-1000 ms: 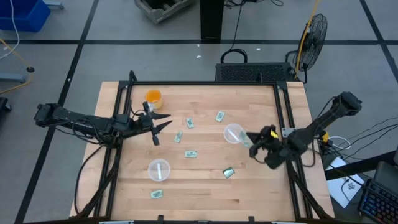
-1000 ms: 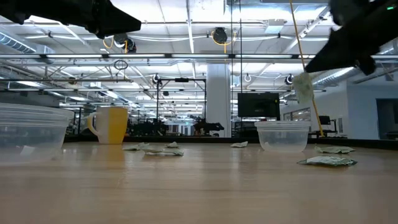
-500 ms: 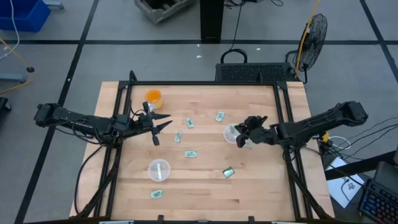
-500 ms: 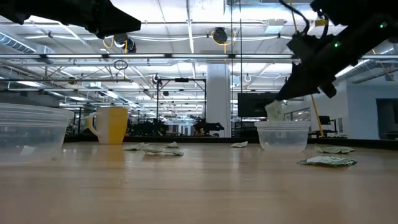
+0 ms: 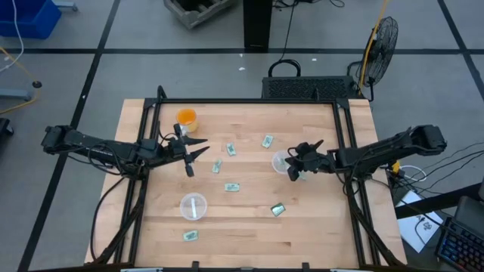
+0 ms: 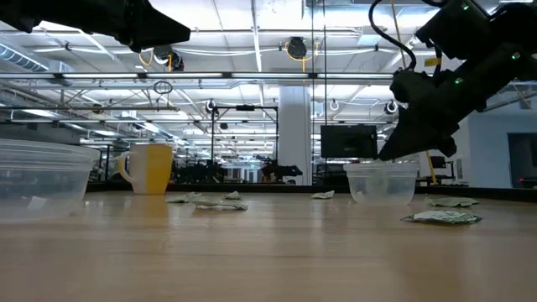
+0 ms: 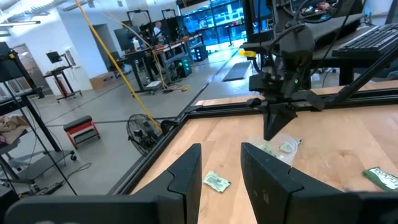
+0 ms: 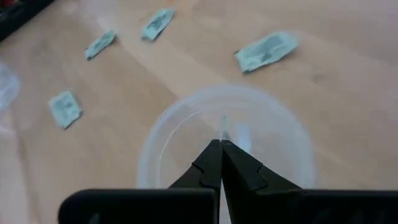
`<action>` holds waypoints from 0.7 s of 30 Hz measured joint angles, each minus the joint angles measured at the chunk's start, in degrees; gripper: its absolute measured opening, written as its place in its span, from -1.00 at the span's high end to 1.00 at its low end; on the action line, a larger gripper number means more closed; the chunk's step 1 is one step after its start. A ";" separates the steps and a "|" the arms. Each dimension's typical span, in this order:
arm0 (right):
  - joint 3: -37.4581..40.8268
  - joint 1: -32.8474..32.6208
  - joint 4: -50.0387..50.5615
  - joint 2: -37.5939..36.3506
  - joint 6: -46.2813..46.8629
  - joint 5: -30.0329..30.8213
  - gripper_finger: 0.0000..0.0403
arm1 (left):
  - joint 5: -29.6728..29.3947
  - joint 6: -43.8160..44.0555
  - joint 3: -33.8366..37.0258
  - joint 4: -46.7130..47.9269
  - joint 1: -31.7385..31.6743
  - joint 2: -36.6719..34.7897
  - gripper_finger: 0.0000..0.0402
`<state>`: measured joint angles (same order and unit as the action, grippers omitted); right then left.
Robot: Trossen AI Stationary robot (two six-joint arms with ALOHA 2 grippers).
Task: Pick and place Stevia / Truvia into bins
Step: Put the stevia packet into the right transparent container
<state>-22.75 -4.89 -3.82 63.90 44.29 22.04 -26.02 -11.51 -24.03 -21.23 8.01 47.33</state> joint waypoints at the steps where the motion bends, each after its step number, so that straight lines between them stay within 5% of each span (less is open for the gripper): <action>1: 0.50 0.02 -0.51 0.00 -0.03 -0.96 1.00 | 0.00 -0.01 0.00 0.00 0.01 0.00 0.41; 11: 3.61 0.41 -4.09 0.00 -6.62 -5.74 0.99 | 0.00 -0.01 0.00 -0.01 0.01 0.00 0.41; 21: 3.64 0.42 -7.69 0.00 -14.27 -5.86 0.71 | 0.00 -0.01 0.00 0.00 0.01 0.00 0.41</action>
<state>-19.11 -4.47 -11.52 63.90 30.03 16.19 -26.02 -11.52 -24.03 -21.23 8.03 47.33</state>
